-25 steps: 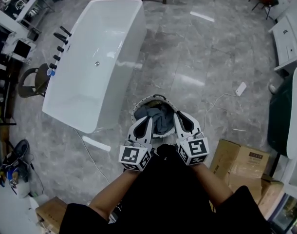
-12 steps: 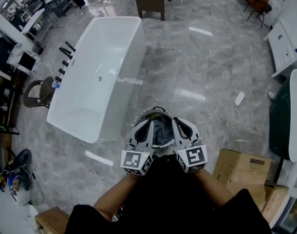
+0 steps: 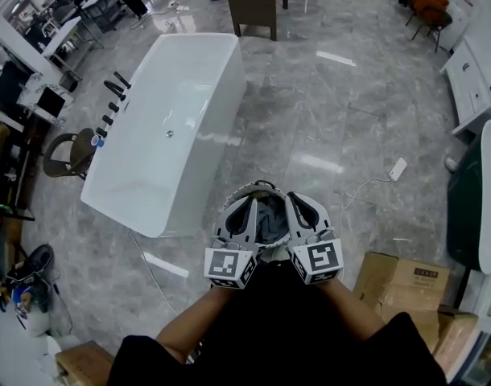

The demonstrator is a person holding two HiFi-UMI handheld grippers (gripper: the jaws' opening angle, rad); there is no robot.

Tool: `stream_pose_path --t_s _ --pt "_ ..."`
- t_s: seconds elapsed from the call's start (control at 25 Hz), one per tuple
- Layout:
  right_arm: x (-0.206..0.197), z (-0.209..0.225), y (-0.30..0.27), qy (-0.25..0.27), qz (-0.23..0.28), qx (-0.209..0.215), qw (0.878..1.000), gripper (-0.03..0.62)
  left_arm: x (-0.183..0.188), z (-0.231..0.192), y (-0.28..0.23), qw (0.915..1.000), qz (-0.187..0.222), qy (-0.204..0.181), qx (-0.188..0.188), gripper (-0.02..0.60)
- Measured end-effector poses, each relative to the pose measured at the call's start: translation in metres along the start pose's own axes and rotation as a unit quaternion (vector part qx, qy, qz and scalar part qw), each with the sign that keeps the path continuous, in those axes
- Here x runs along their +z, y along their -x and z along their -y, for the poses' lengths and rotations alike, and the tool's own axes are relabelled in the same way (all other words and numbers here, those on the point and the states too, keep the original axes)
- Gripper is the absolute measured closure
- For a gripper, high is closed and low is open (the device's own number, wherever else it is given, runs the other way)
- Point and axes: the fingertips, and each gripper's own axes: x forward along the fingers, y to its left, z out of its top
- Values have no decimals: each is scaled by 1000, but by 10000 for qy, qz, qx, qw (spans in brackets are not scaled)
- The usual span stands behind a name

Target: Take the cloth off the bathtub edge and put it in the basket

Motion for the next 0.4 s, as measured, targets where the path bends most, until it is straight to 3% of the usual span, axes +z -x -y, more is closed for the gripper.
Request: stream_pose_path --t_s 0.4 --pt "-6 -3 1 -10 -58 81 9999 563 -10 2 -9 9999 -106 63 -78 565"
